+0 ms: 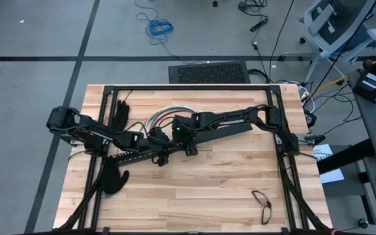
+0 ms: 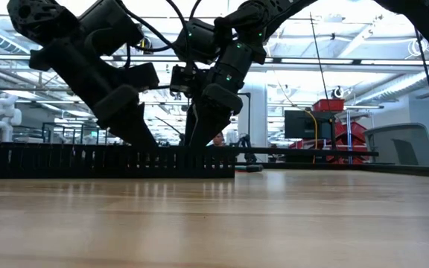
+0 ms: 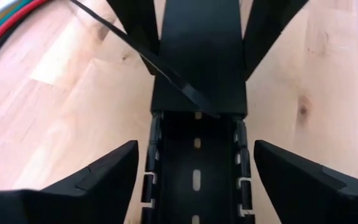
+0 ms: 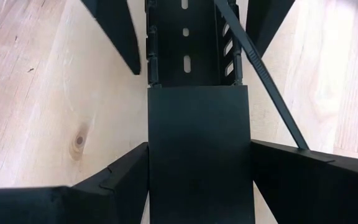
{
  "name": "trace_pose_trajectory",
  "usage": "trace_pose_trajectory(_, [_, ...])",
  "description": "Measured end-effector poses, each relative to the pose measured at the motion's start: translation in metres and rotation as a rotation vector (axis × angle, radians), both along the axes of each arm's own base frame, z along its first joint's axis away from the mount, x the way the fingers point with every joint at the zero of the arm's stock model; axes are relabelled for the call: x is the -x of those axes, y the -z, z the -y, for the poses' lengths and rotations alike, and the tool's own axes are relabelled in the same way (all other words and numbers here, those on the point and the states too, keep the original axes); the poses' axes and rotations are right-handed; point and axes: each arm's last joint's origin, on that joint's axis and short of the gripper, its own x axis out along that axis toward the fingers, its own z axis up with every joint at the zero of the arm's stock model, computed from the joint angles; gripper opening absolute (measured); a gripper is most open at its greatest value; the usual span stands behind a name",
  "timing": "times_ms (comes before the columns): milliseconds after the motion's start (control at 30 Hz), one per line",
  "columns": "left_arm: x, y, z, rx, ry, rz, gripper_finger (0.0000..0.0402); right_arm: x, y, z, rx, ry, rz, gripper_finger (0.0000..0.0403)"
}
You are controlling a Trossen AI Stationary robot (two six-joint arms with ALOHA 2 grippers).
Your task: Ziptie cables
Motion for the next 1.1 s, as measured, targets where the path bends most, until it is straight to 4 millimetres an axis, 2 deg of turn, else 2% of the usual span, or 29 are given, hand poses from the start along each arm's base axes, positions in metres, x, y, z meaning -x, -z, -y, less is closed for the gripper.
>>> trace_pose_trajectory(267, [0.0005,0.0003,-0.0003,-0.011,-0.009,-0.007,0.0273,0.0002,0.0002,0.0000,-0.001,0.002,-0.002,0.0245])
trace_pose_trajectory(1100, [0.0012,0.0011,-0.0003,-0.010,-0.005,-0.019,0.0271,-0.0050,-0.0015,-0.0022,0.001,-0.005,0.054,0.0248])
